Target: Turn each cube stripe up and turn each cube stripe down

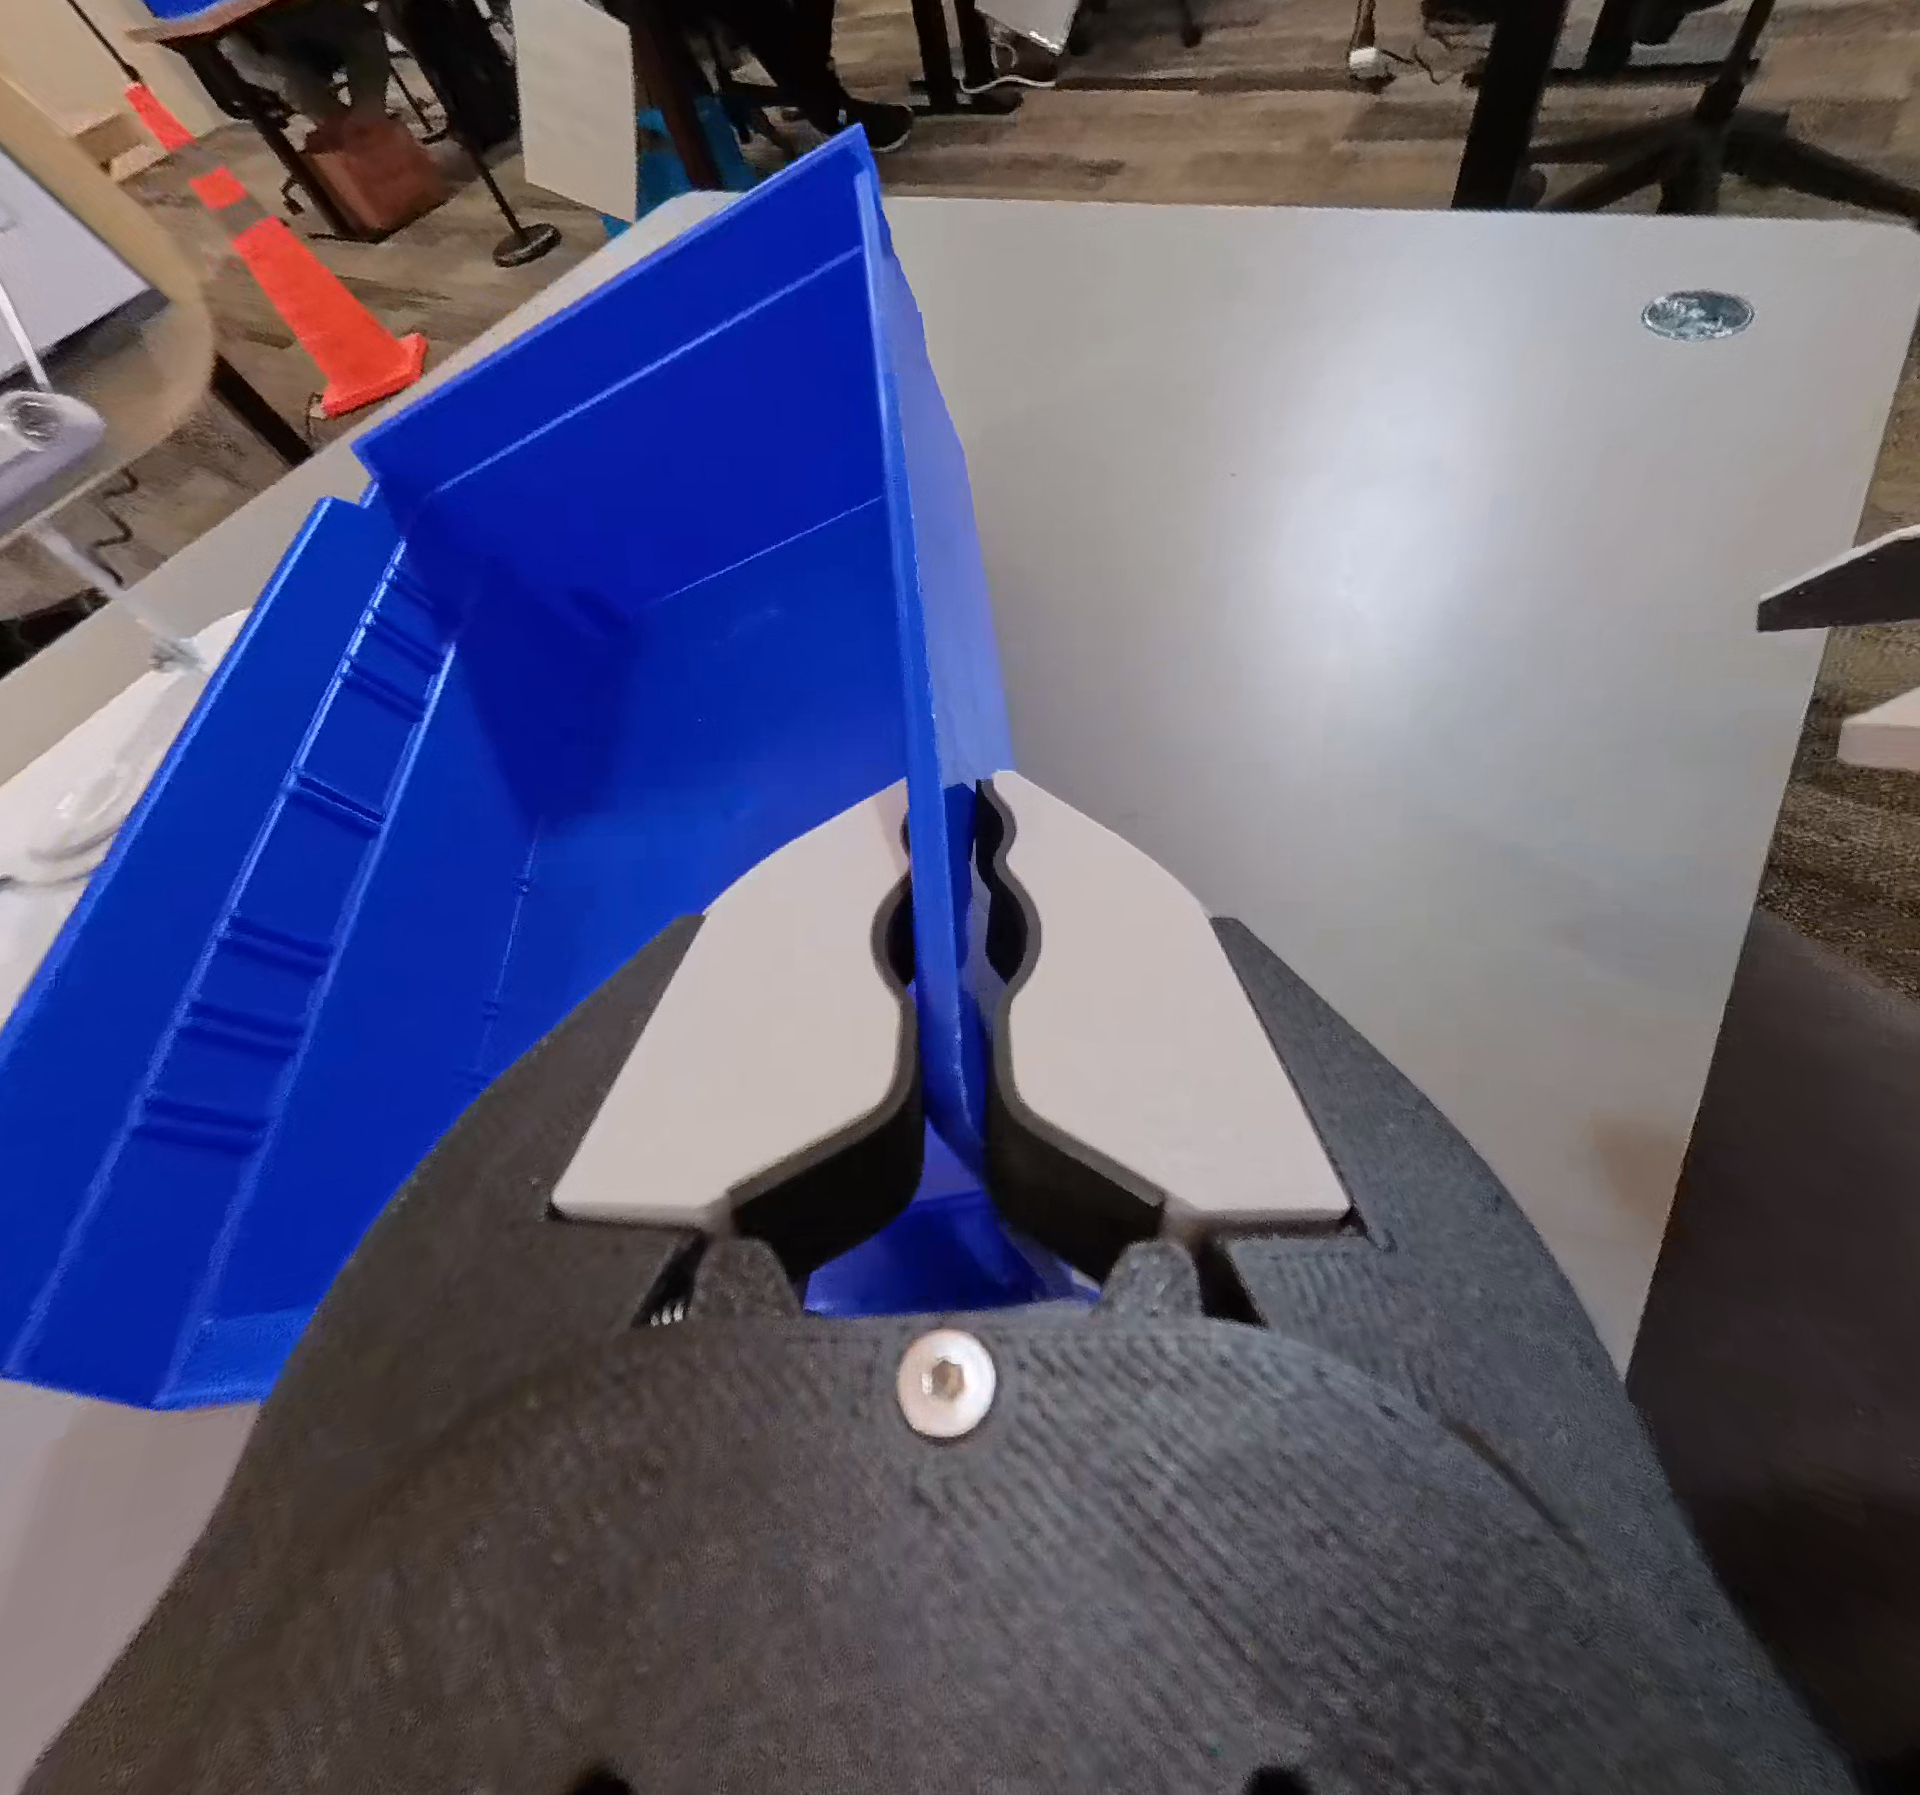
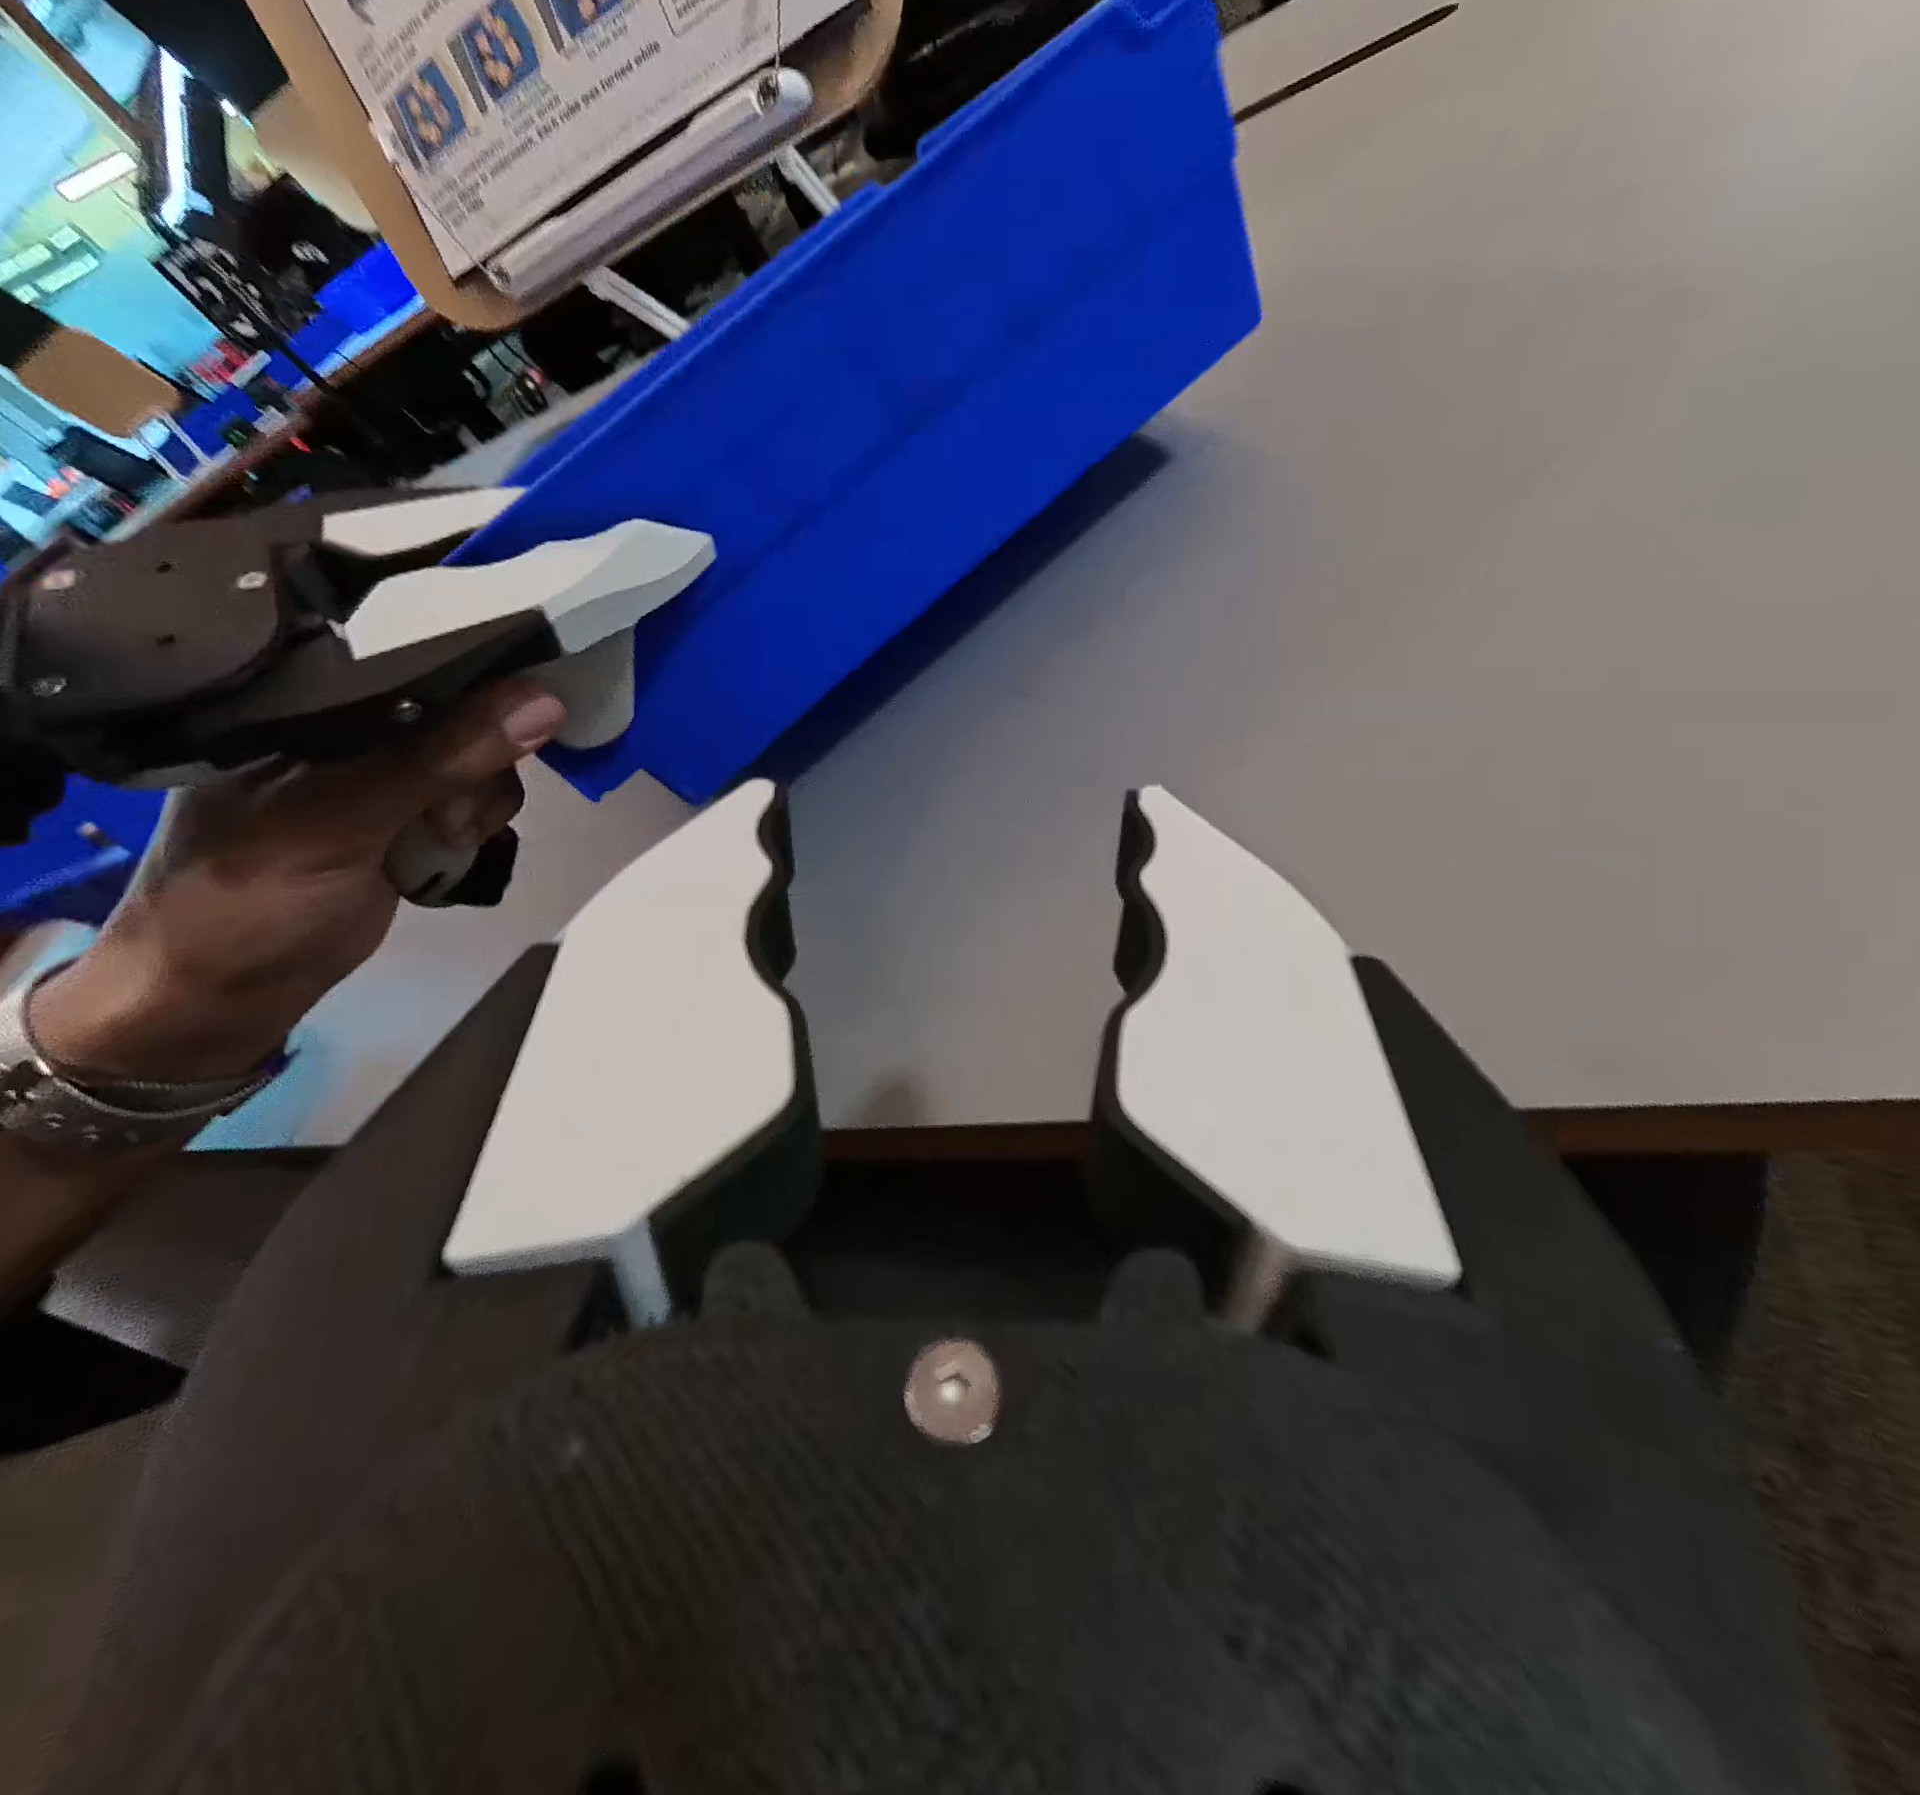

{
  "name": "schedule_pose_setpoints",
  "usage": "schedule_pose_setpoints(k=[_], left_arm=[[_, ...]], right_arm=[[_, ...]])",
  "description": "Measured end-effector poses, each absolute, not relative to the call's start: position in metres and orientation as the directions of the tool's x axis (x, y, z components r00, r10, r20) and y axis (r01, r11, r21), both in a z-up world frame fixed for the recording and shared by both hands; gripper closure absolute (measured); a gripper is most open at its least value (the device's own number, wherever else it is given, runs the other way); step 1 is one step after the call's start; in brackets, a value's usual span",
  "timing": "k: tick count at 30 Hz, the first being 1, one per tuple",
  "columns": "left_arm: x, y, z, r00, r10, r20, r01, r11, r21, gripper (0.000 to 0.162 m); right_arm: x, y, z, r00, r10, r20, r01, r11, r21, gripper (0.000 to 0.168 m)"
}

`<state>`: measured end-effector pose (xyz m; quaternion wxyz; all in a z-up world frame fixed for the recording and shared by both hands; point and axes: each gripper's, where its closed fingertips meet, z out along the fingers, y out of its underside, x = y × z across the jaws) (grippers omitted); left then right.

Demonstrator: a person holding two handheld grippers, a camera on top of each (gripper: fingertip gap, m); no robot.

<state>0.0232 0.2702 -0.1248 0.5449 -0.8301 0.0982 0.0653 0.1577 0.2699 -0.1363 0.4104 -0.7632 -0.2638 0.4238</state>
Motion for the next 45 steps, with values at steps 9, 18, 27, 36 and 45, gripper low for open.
schedule_pose_setpoints(k=[9, 18, 27, 36, 45], left_arm=[[0.04, 0.288, -0.156, 0.943, -0.119, -0.31, -0.332, -0.397, -0.856, 0.157], [0.035, 0.259, -0.159, 0.954, -0.186, -0.233, -0.289, -0.383, -0.877, 0.126], [0.014, 0.213, -0.149, 0.982, -0.144, -0.124, -0.167, -0.337, -0.926, 0.115], [-0.043, 0.16, -0.137, 0.996, 0.085, -0.027, -0.001, -0.295, -0.955, 0.121], [-0.078, 0.128, -0.137, 0.968, 0.238, 0.073, 0.137, -0.266, -0.954, 0.123]], right_arm=[[0.172, 0.269, -0.139, 0.556, 0.76, -0.338, 0.097, -0.463, -0.881, 0.108], [0.152, 0.265, -0.144, 0.52, 0.794, -0.315, 0.153, -0.45, -0.88, 0.105], [0.08, 0.242, -0.137, 0.362, 0.924, -0.118, 0.288, -0.232, -0.929, 0.095], [0.027, 0.245, -0.124, 0.435, 0.899, 0.057, 0.271, -0.07, -0.96, 0.075], [0.015, 0.312, -0.14, 0.422, 0.898, 0.125, 0.396, -0.059, -0.916, 0.114]])
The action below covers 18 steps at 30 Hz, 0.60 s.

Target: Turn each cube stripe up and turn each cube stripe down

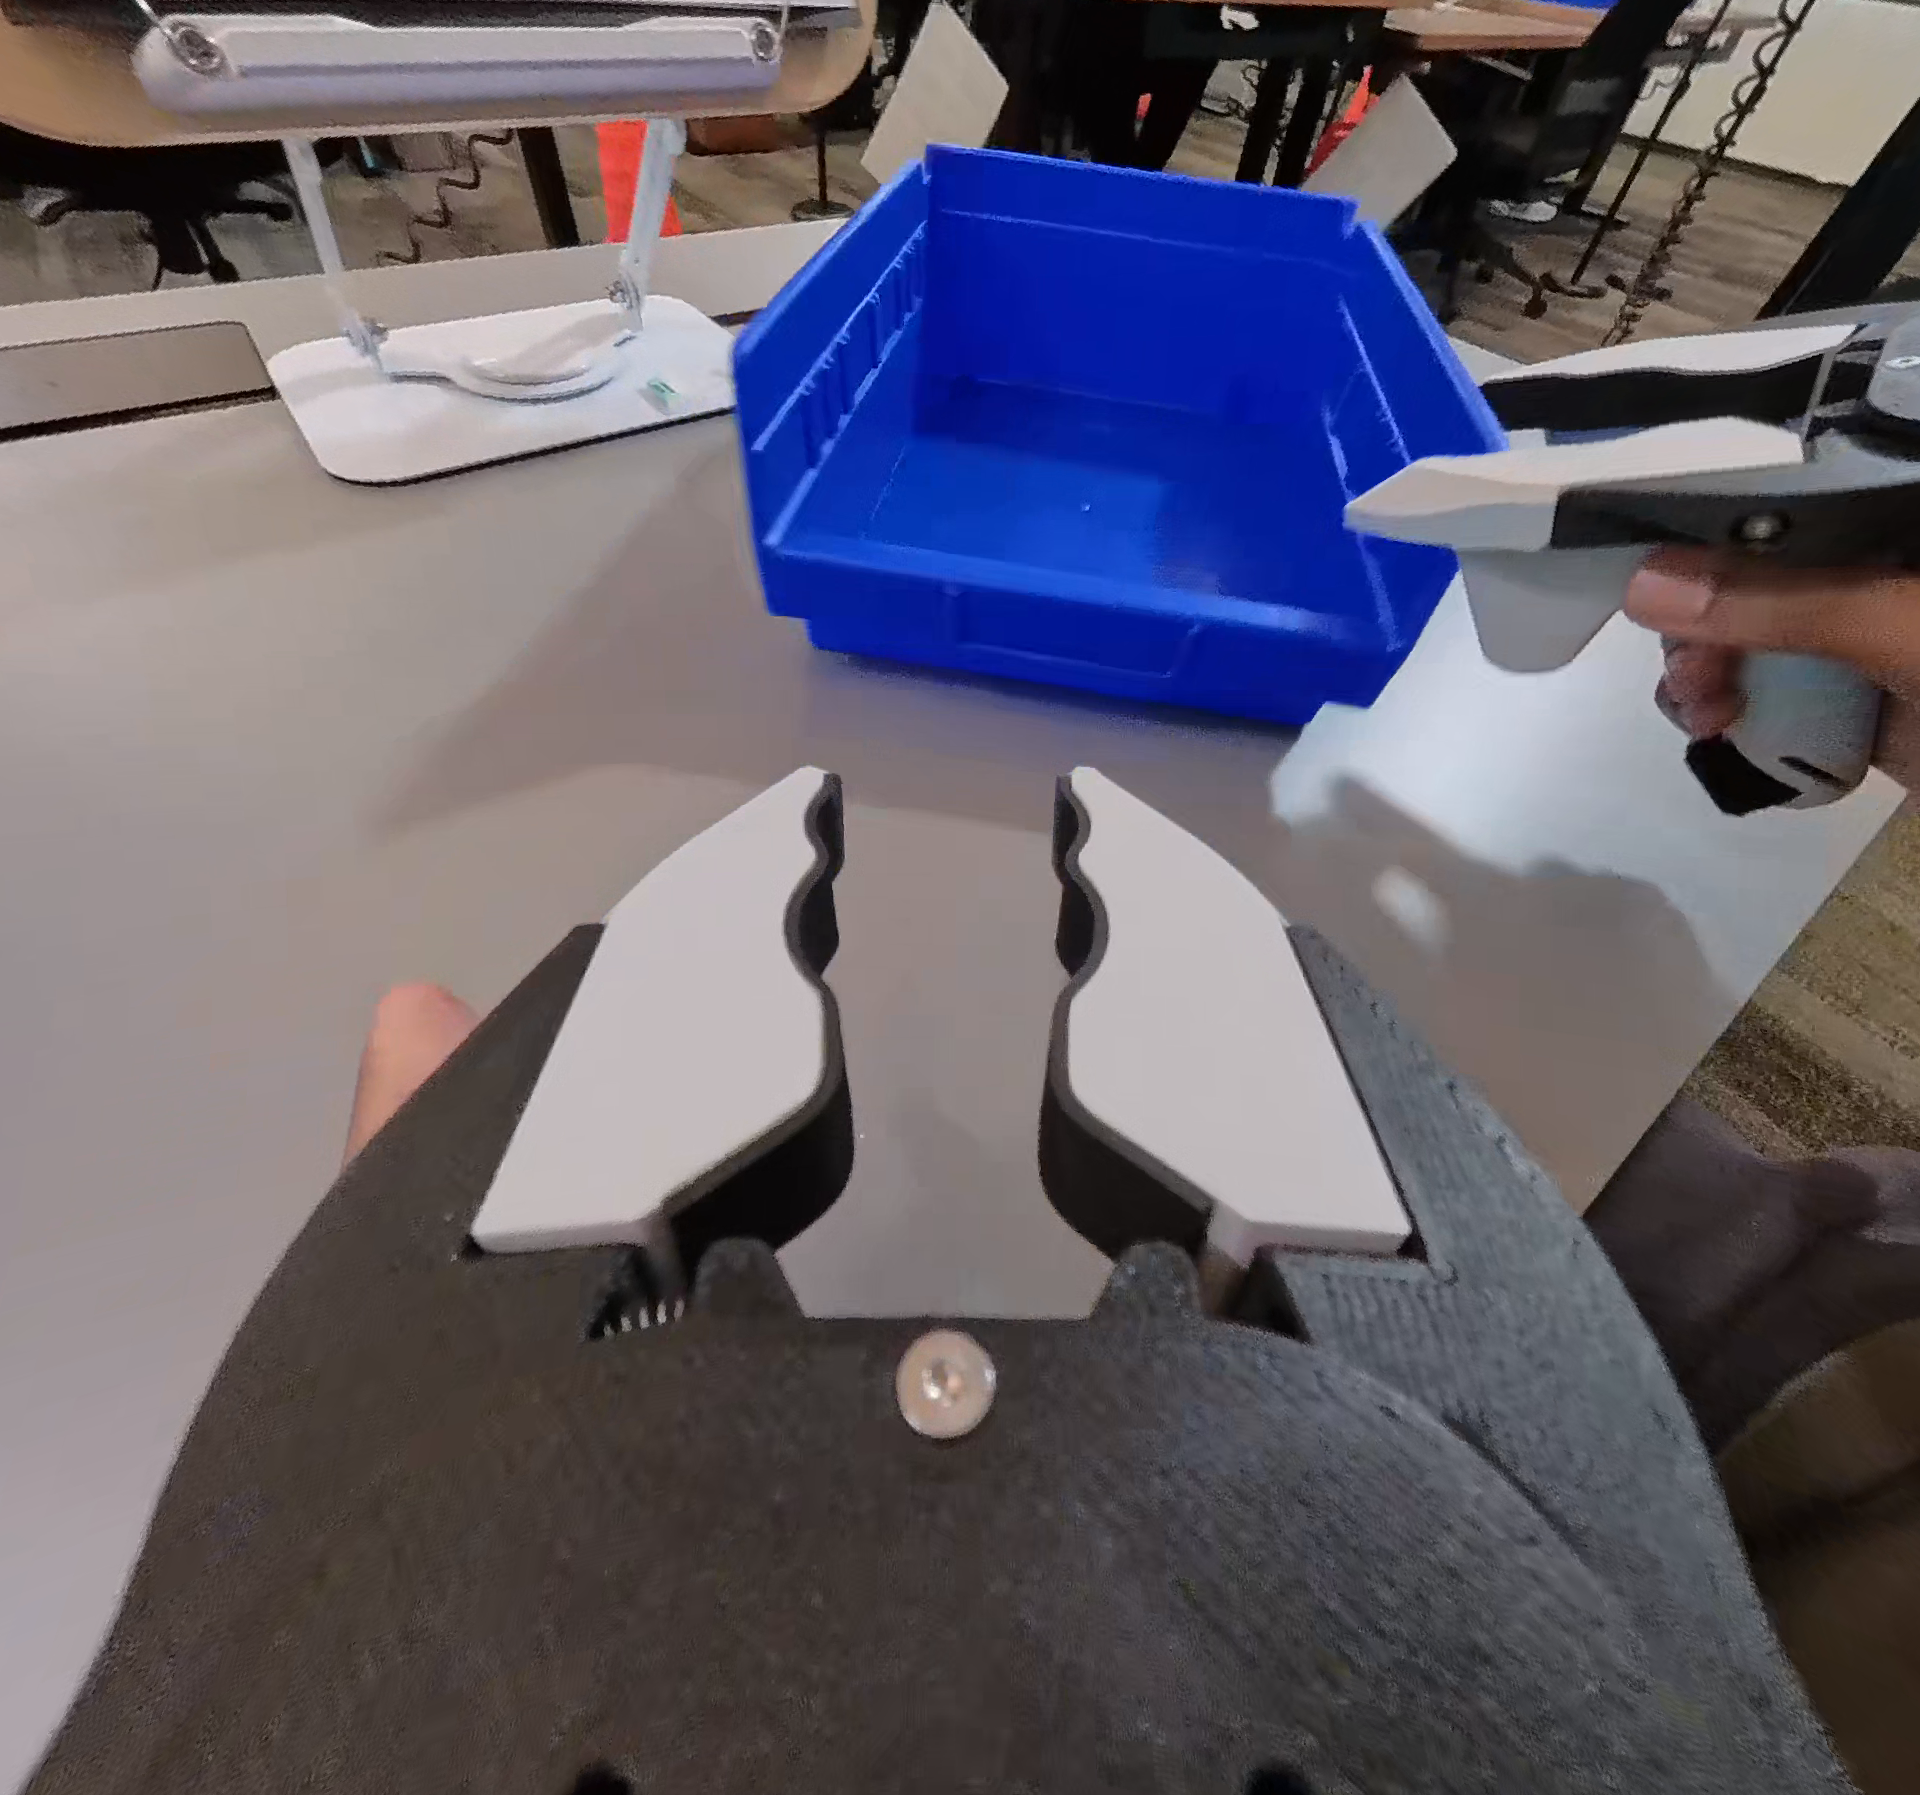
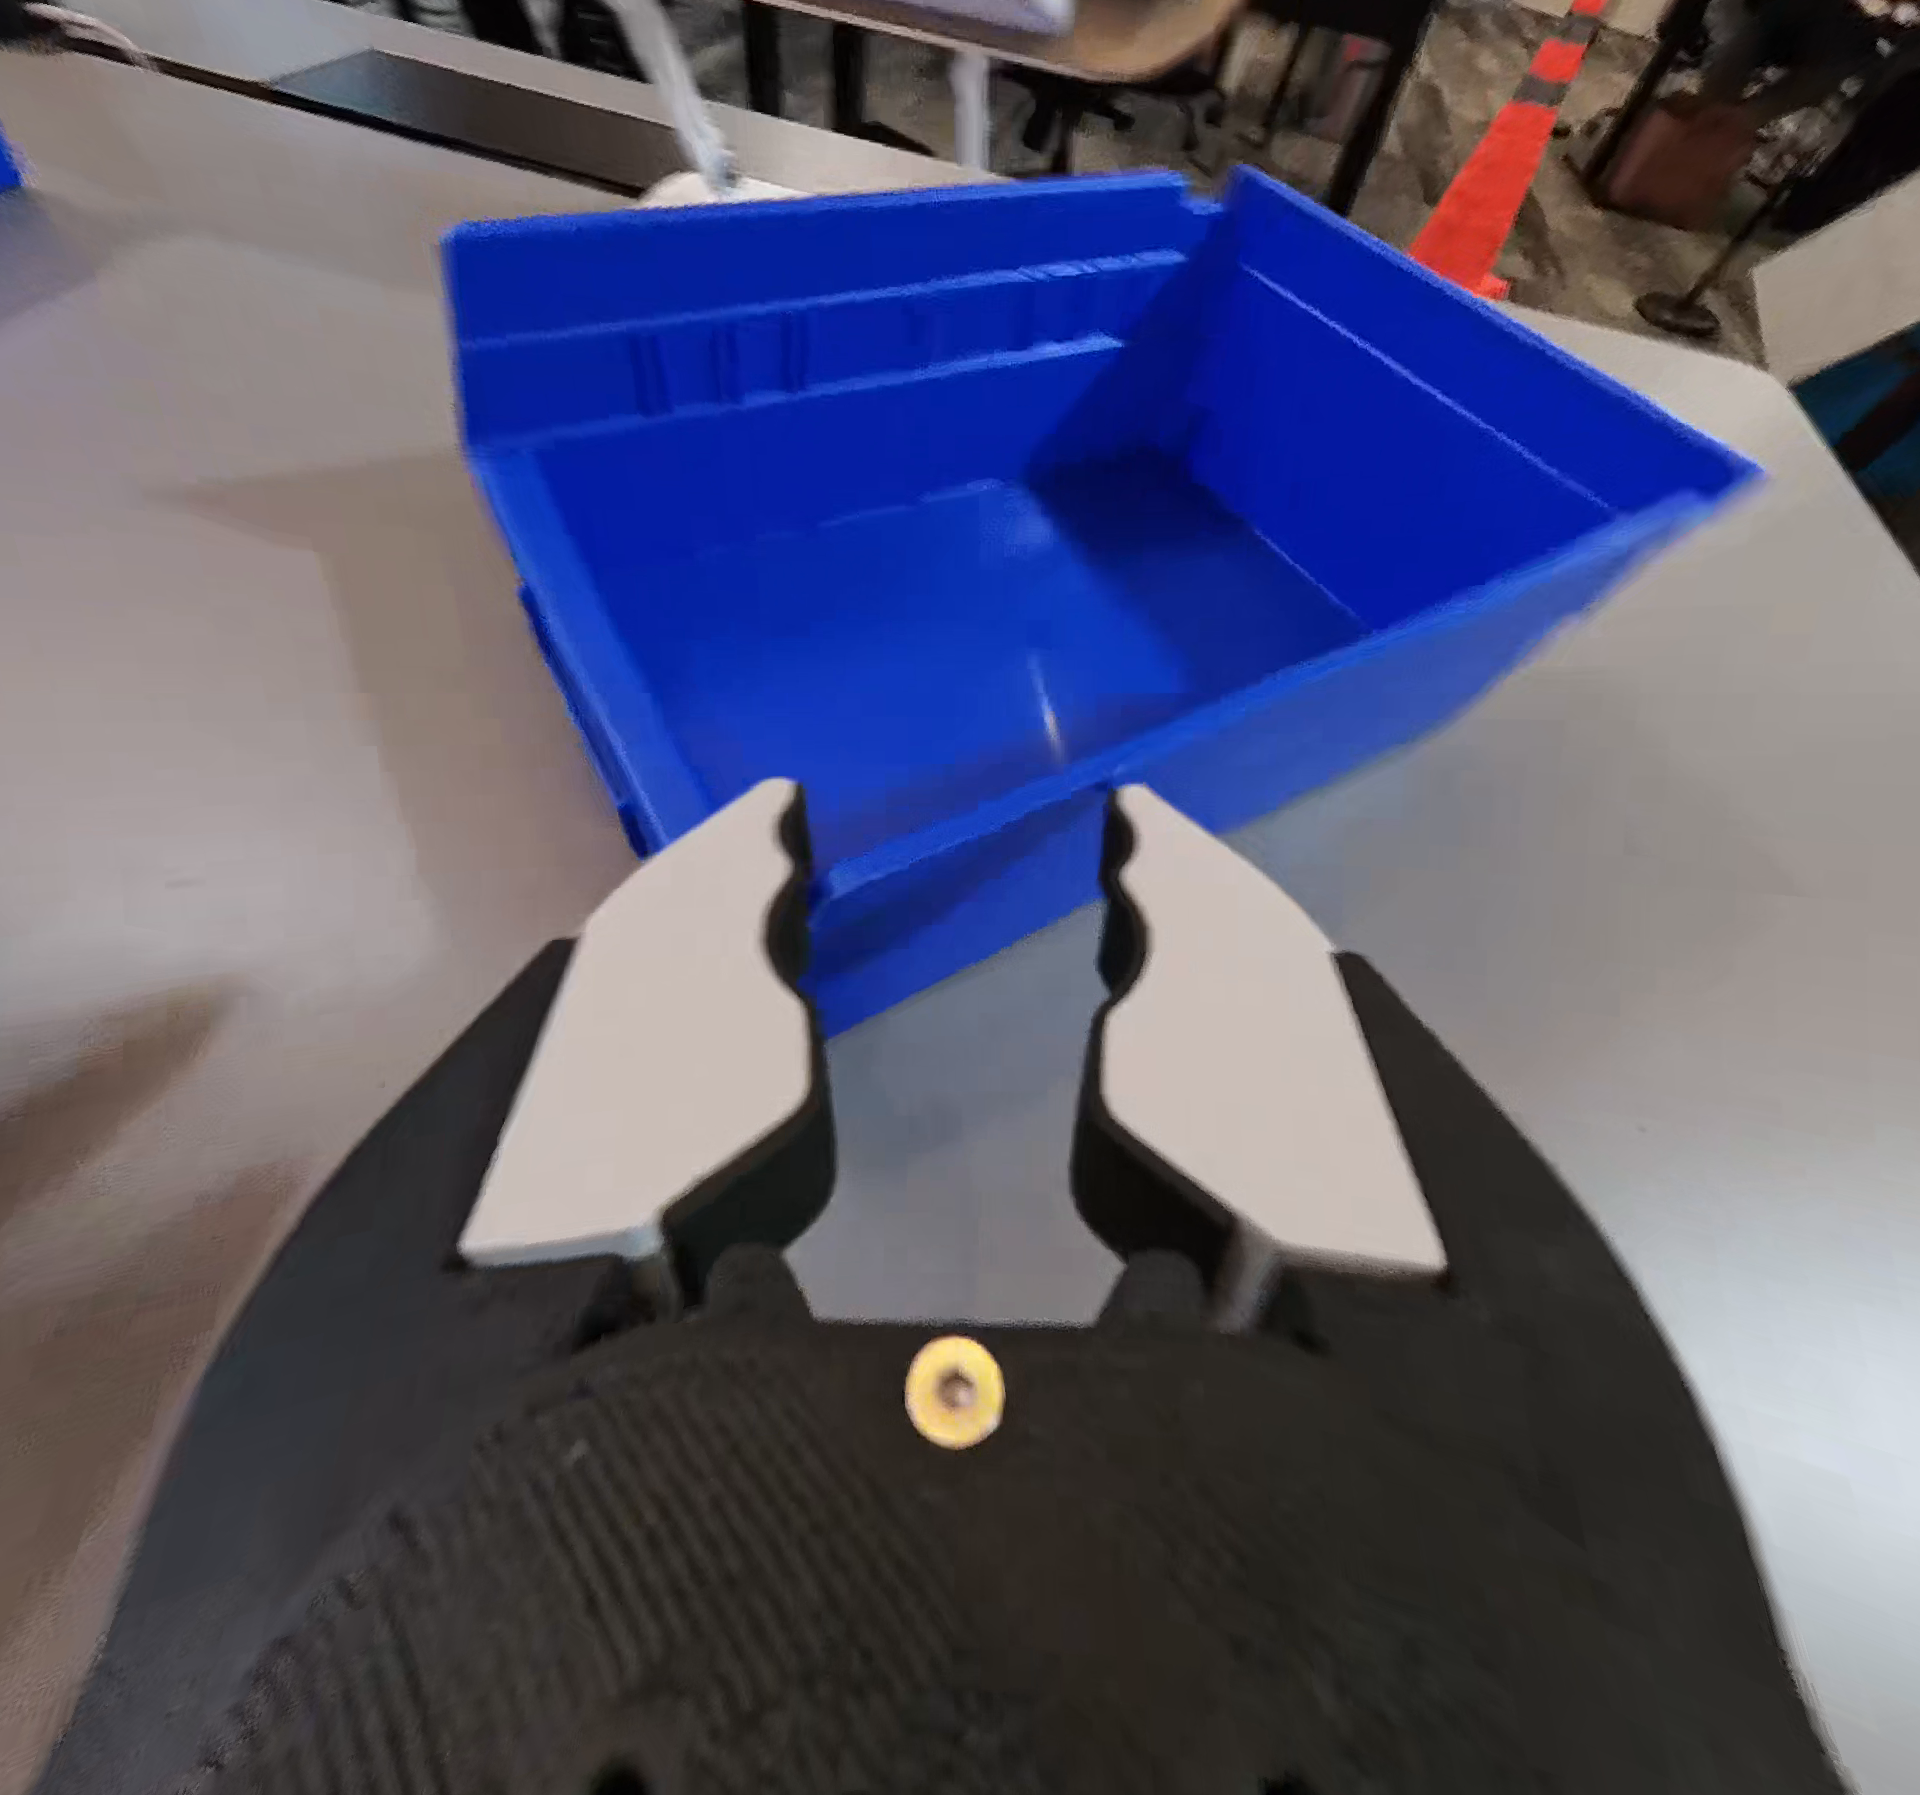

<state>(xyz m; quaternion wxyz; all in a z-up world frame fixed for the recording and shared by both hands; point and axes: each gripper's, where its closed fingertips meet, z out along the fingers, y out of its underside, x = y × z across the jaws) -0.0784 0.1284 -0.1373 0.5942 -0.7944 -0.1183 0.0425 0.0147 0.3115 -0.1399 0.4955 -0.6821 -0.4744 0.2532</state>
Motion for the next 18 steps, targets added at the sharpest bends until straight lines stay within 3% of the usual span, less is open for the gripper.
schedule_pose_setpoints(k=[2, 6, 13, 18], left_arm=[[-0.081, 0.128, -0.137, 0.966, 0.244, 0.086, 0.151, -0.261, -0.953, 0.124], [-0.081, 0.13, -0.137, 0.967, 0.231, 0.107, 0.167, -0.26, -0.951, 0.124], [-0.077, 0.146, -0.134, 0.975, 0.188, 0.118, 0.165, -0.26, -0.951, 0.125], [-0.067, 0.167, -0.135, 0.976, 0.125, 0.181, 0.208, -0.259, -0.943, 0.125]], right_arm=[[0.032, 0.345, -0.142, 0.495, 0.862, 0.108, 0.396, -0.114, -0.911, 0.141], [0.074, 0.41, -0.145, 0.591, 0.805, 0.039, 0.359, -0.22, -0.907, 0.16], [0.137, 0.475, -0.144, 0.627, 0.771, -0.107, 0.245, -0.325, -0.913, 0.165], [0.167, 0.482, -0.144, 0.624, 0.781, -0.021, 0.287, -0.254, -0.924, 0.166]])
